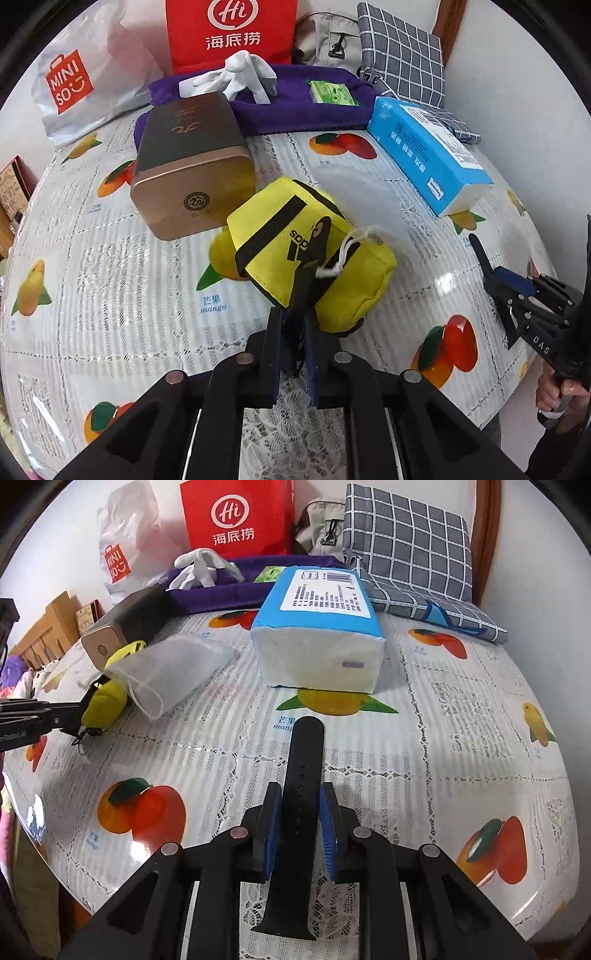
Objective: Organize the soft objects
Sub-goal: 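Lift the yellow pouch with left while right holds the black watch strap up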
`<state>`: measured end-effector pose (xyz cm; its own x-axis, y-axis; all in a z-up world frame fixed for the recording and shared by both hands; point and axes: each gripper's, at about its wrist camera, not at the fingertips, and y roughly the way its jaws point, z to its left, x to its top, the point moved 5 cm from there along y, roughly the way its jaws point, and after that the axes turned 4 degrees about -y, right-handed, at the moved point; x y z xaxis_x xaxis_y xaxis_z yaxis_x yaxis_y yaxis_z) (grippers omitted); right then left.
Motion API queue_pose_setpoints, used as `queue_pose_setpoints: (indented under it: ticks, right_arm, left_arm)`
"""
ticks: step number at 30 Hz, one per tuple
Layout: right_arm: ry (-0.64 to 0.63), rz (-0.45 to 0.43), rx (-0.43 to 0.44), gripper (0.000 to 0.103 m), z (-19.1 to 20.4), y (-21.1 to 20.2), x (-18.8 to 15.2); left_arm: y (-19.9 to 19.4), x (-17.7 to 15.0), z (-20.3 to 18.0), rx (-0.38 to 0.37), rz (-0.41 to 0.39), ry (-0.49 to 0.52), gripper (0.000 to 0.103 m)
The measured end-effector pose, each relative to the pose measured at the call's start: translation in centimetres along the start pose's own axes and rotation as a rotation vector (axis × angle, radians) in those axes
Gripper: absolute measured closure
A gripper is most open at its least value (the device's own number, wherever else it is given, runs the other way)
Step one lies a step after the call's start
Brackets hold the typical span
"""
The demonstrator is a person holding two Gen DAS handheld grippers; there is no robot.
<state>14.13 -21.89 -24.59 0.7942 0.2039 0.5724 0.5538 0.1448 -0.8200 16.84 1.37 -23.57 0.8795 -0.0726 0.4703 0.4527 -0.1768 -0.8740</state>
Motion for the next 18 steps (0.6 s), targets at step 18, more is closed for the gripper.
queue_pose_setpoints:
  ticks: [18]
  right_arm:
    - [0.006,-0.083,0.043,0.083,-0.2,-2.0,1.7]
  left_arm:
    - [-3.5,0.9,1.4,-0.06,-0.091,-0.091,0.099]
